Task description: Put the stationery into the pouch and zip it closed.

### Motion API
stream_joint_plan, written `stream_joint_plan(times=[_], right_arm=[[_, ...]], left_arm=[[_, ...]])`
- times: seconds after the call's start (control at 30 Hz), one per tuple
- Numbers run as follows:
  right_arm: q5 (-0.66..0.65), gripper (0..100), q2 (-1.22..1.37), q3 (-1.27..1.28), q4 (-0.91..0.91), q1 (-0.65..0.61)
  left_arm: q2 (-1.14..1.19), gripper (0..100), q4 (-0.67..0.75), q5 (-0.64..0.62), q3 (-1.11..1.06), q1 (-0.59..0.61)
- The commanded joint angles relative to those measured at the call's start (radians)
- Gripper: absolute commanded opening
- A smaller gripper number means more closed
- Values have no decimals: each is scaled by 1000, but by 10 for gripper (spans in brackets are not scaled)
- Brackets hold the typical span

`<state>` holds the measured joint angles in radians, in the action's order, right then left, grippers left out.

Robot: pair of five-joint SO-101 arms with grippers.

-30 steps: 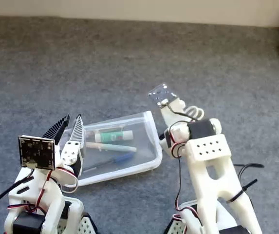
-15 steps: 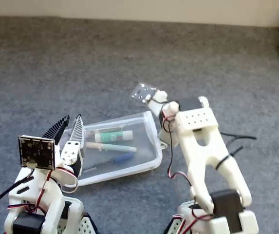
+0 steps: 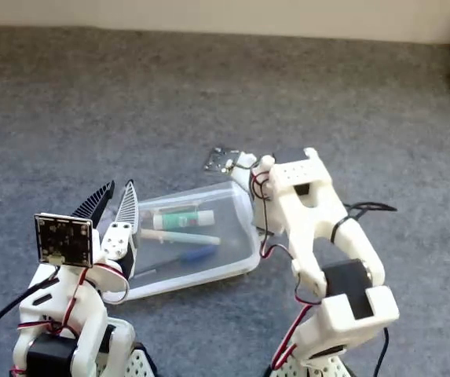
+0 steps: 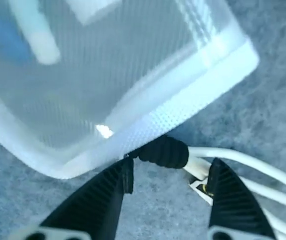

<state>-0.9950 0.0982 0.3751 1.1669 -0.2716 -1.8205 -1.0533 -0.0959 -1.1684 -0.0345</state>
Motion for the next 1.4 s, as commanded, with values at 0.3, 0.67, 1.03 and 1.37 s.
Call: stream_joint_plan(times=[0.3, 0.67, 1.03, 1.37], right_arm=[[-101, 113, 94, -68, -54, 12], [-92, 5, 39, -71, 173, 39], [29, 176, -88, -54, 137, -33], [-2, 177, -47, 133, -82, -28]], left_arm=[[1, 98, 26, -6, 2, 8], [1, 98, 26, -6, 2, 8], [1, 98, 26, -6, 2, 8], [1, 98, 26, -6, 2, 8]])
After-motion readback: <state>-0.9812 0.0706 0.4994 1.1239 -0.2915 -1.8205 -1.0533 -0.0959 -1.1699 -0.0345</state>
